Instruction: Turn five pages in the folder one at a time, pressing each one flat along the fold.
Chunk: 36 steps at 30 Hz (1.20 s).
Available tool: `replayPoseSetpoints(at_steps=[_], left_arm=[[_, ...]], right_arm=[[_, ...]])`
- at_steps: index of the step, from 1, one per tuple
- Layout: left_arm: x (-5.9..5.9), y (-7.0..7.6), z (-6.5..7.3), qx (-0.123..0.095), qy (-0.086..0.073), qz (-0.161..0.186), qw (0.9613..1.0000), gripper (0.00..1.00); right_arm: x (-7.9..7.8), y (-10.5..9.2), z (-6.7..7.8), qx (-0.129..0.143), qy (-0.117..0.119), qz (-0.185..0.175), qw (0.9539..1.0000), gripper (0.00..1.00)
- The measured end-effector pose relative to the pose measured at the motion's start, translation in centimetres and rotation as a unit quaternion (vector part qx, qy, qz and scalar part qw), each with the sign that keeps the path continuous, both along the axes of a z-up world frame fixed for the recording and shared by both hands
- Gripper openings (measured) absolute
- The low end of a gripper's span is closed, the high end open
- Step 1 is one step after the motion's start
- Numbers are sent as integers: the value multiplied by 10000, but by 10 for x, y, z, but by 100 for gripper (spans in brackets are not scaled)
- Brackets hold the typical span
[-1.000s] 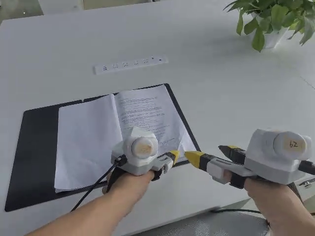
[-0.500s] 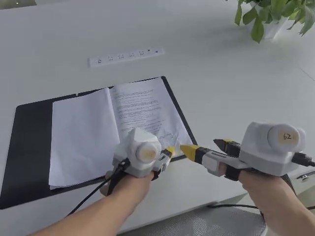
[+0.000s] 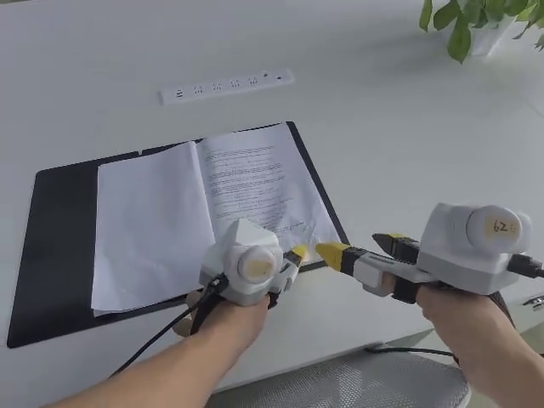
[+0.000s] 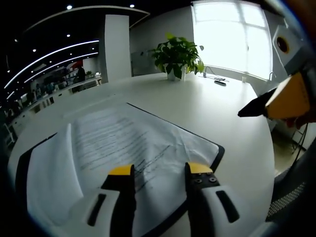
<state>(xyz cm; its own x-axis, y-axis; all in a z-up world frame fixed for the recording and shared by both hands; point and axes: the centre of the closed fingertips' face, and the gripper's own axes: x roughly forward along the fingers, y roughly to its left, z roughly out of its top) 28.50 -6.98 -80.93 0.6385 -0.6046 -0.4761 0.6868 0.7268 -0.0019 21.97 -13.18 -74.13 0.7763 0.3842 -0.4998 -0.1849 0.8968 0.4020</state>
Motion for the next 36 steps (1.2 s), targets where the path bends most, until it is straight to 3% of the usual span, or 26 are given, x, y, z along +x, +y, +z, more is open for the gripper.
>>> replayPoseSetpoints(at_steps=[13, 18, 21, 25, 29, 36], left_arm=[[3, 6, 2, -71, -63, 101, 9999, 26], [7, 9, 2, 53, -130, 125, 9998, 18], [12, 14, 1, 137, -143, 259, 9995, 8], [13, 14, 1, 129, -118, 235, 9996, 6], [14, 14, 1, 53, -49, 333, 9994, 5], [14, 14, 1, 66, -58, 337, 9994, 5]], right_arm=[[1, 1, -7, -37, 91, 63, 9999, 61], [2, 1, -9, -35, 95, 77, 9999, 61], [2, 2, -10, -41, 114, 103, 9999, 60], [4, 3, -11, -40, 117, 139, 9998, 60], [10, 6, -13, -18, 61, 225, 9997, 53], [23, 13, -26, 180, 188, 301, 9992, 40]])
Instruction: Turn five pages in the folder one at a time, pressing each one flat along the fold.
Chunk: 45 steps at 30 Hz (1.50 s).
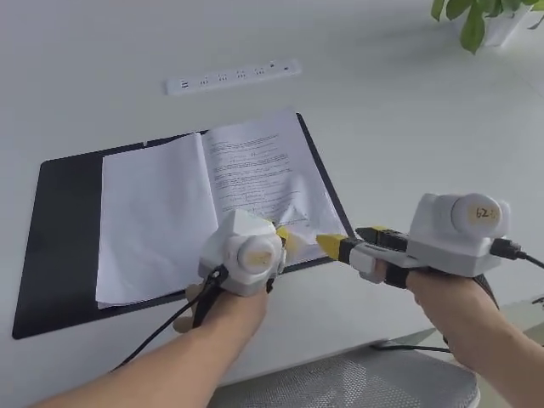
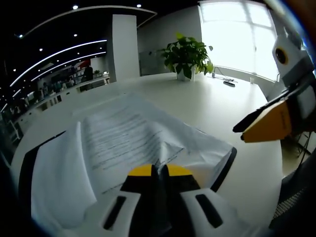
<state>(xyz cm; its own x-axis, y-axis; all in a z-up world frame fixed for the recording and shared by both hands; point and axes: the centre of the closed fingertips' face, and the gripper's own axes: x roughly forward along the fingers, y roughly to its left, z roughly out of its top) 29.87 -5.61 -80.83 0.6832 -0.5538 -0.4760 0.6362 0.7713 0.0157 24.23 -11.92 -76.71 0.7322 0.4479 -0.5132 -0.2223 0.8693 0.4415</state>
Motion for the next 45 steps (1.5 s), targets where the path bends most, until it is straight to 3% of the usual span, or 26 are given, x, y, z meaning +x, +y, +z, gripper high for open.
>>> replayPoseSetpoints(at_steps=[5, 19, 28, 33, 37, 45], left_arm=[[0, 0, 0, 14, 9, -9, 10000, 5], [1, 0, -1, 1, 13, 3, 10000, 6], [1, 0, 0, -2, 2, -2, 10000, 6], [0, 0, 0, -2, -1, -1, 10000, 6], [0, 0, 0, 2, -1, -7, 10000, 6], [0, 0, 0, 1, 13, -8, 10000, 6]], right_arm=[[4, 2, -10, 115, 174, -45, 9998, 38], [4, 1, -21, 354, 373, -177, 9985, 33], [5, -2, -22, 295, 375, -231, 9986, 27], [4, -7, -26, 24, 374, -204, 9991, 17], [6, -10, -25, 35, 345, -248, 9991, 5], [6, -8, -27, 26, 400, -233, 9989, 0]])
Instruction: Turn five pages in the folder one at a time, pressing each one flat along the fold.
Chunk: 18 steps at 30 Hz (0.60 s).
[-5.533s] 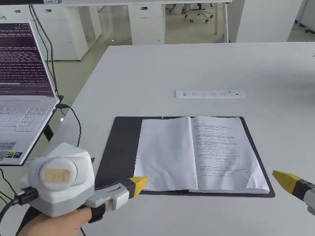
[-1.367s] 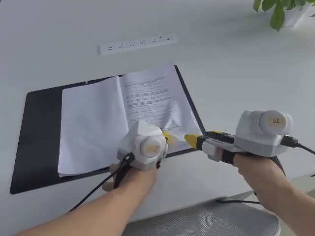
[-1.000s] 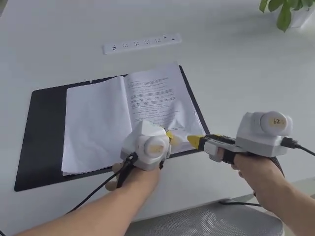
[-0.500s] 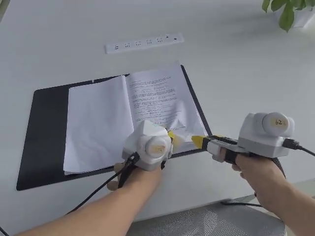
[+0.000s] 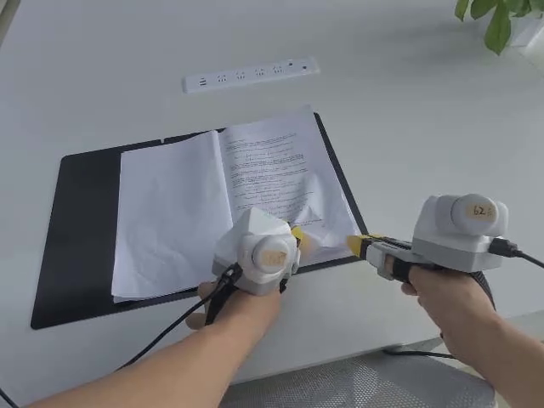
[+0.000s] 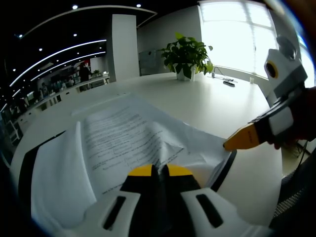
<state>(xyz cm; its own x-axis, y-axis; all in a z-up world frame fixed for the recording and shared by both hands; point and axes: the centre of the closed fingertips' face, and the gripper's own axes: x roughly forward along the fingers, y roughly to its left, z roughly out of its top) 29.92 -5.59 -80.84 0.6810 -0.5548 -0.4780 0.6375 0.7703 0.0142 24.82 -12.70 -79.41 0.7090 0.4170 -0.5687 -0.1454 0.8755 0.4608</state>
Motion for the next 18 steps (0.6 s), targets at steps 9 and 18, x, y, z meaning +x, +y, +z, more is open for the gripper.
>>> replayPoseSetpoints(at_steps=[9, 18], left_arm=[[0, 0, 2, -137, 117, 56, 9998, 7], [-4, 8, 3, -119, 439, -92, 9989, 5]], right_arm=[[1, 1, 4, 43, -52, -16, 10000, 0], [4, 4, 17, 133, -223, -9, 9997, 0]])
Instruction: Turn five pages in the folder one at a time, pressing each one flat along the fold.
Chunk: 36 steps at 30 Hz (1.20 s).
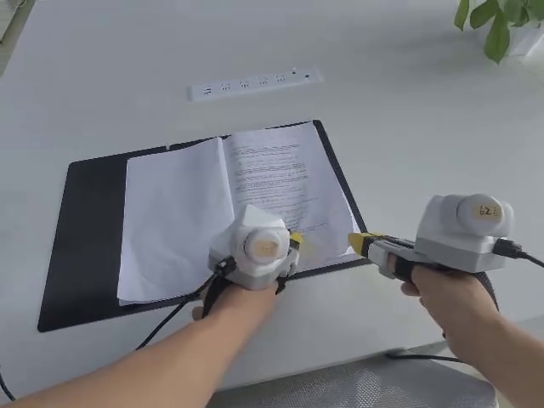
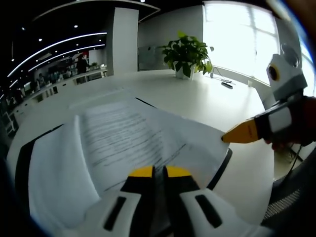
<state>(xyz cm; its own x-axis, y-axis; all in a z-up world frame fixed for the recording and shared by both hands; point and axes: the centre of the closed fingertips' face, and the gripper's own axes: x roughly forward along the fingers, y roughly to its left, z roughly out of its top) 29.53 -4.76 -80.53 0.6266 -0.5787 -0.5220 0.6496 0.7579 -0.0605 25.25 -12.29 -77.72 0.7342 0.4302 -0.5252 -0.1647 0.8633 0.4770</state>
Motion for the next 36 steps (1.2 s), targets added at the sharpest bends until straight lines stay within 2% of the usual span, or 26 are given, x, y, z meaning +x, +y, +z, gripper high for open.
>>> replayPoseSetpoints(at_steps=[5, 8, 9, 15, 16, 22, 27, 33, 36], left_arm=[[-9, 10, 2, 172, 70, -136, 9997, 6], [-15, 21, 5, 132, 174, -110, 9997, 6], [-17, 25, 9, 31, 188, -86, 9998, 7], [-27, 48, 28, -183, 144, -73, 9997, 9], [-28, 55, 34, -214, 94, -52, 9997, 9], [-32, 88, 59, -565, 21, 162, 9983, 10], [-40, 117, 74, -628, -93, 280, 9976, 11], [-50, 157, 87, -760, -189, 528, 9955, 11], [-53, 172, 91, -807, -222, 635, 9945, 11]], right_arm=[[1, 6, 10, 139, -79, -7, 9999, 0], [1, 13, 20, 242, -158, 28, 9996, 0], [1, 16, 25, 293, -188, 45, 9994, 0], [1, 38, 47, 463, -424, 226, 9978, 0], [1, 44, 52, 491, -471, 279, 9973, 0], [-3, 79, 74, 626, -661, 535, 9944, 0], [-4, 109, 81, 721, -739, 788, 9915, 0], [-8, 153, 87, 773, -768, 1113, 9878, 0], [-9, 170, 90, 795, -768, 1233, 9862, 0]])
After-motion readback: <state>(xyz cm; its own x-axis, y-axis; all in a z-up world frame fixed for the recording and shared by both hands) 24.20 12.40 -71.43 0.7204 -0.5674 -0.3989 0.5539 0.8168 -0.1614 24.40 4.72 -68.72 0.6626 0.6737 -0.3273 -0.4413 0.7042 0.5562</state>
